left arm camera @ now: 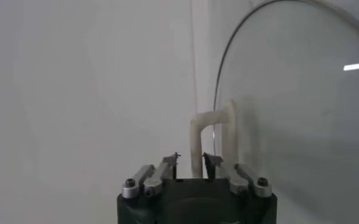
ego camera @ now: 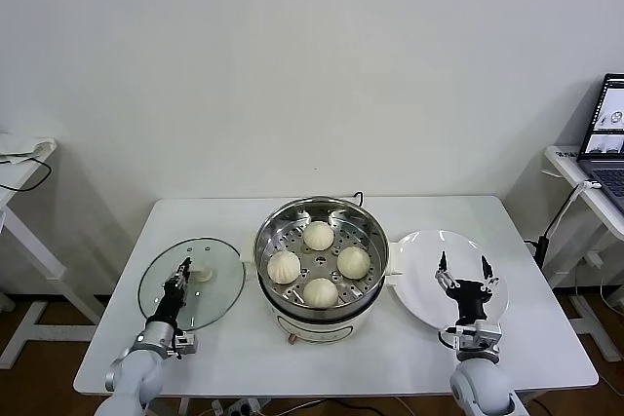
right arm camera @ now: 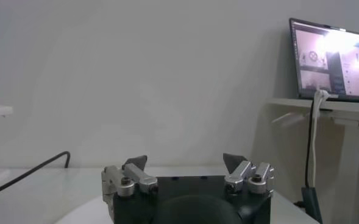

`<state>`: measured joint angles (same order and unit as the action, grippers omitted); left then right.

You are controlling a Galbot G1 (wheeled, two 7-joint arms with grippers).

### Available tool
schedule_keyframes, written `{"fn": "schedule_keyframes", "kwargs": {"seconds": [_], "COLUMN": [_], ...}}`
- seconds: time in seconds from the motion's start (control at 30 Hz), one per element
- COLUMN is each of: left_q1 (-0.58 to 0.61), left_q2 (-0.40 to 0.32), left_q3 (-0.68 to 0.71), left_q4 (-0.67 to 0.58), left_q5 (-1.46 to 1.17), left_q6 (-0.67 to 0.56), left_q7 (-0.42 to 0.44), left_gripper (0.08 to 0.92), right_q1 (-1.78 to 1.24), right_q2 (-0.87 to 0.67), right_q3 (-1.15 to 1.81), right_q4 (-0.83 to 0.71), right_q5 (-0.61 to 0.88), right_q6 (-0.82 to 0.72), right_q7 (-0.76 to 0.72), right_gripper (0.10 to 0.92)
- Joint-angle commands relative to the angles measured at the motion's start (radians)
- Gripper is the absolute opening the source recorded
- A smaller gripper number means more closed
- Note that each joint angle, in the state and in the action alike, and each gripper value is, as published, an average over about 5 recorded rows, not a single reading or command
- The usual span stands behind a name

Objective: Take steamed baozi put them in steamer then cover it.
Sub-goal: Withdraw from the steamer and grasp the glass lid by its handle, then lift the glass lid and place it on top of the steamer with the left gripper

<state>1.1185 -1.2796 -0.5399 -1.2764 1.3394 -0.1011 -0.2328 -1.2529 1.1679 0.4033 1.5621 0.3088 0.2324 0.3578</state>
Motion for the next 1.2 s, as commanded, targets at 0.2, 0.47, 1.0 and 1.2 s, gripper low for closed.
{"fn": "schedule_keyframes", "kwargs": {"seconds": [0.2,0.47,1.0,1.2], "left_q1": [0.008,0.079,0.252,0.195], "left_q2": [-0.017,0.005,0.114,0.146], "left_q3": [-0.032,-0.1,-0.101,0.184], "left_q4": [-0.007,-0.222,-0.852,-0.974], "left_q5": [-0.01,-0.068,-0.22,-0.234], "left_q6": [-0.037,-0.047,0.065,0.231], "left_q7": [-0.035,-0.053,0.065,0.166], "left_gripper": [0.196,0.196,0.195,0.195], "right_q1": [0.009,0.007,0.016,0.015], "right_q2": [0.022,0.028,0.04,0.04], "right_q3": [-0.012,-0.011,-0.006,0.001], "right_q4": [-0.016,-0.019,-0.012,-0.012], "right_q5": [-0.025,-0.034,-0.034,-0.034], "right_q6": [0.012,0.017,0.019,0.018], "right_q7": [-0.002,-0.003,-0.004,-0.005], "right_gripper": [0.823,0.823,0.823,0.823]}}
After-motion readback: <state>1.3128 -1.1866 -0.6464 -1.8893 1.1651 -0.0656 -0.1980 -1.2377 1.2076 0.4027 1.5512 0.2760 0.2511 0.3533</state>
